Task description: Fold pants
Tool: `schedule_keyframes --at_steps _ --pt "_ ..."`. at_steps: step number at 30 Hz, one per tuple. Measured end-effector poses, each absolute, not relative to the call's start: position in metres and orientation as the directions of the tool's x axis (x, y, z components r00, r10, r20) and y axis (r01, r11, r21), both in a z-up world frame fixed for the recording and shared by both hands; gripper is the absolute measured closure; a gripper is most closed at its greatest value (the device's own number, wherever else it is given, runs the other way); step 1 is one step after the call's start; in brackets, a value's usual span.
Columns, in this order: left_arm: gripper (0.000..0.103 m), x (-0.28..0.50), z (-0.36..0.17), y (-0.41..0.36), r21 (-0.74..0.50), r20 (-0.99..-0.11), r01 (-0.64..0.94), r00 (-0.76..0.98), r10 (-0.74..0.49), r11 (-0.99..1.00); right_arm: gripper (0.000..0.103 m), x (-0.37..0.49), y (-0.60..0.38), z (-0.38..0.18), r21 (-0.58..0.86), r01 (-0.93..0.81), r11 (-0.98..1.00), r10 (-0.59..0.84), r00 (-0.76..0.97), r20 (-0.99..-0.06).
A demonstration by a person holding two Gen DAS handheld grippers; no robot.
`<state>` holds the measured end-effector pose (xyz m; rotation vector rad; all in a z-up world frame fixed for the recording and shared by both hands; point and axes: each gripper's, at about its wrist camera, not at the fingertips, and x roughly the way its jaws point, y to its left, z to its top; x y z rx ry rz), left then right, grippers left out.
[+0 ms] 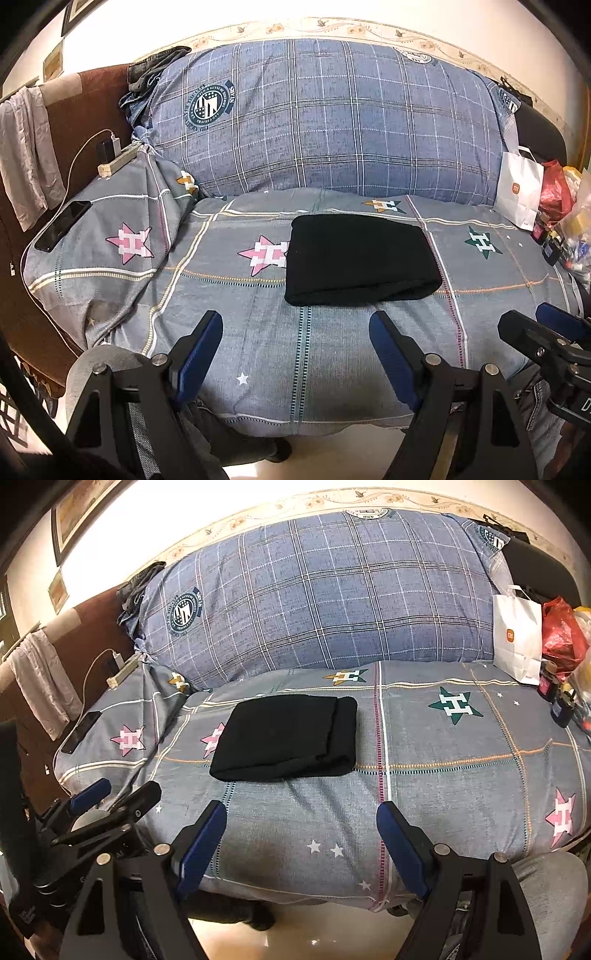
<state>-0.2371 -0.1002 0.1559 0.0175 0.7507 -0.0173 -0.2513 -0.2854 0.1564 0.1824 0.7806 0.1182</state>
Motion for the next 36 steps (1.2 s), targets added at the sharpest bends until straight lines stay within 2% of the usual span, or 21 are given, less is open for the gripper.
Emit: schedule_keyframes --at_steps 36 --pt "0.021 -0.208 0.118 -0.099 0.007 -0.756 0.023 0.654 -0.010 1.000 0.017 -0.220 -0.282 0.118 0.215 -0.011 0.977 0.173 0.635 -0.753"
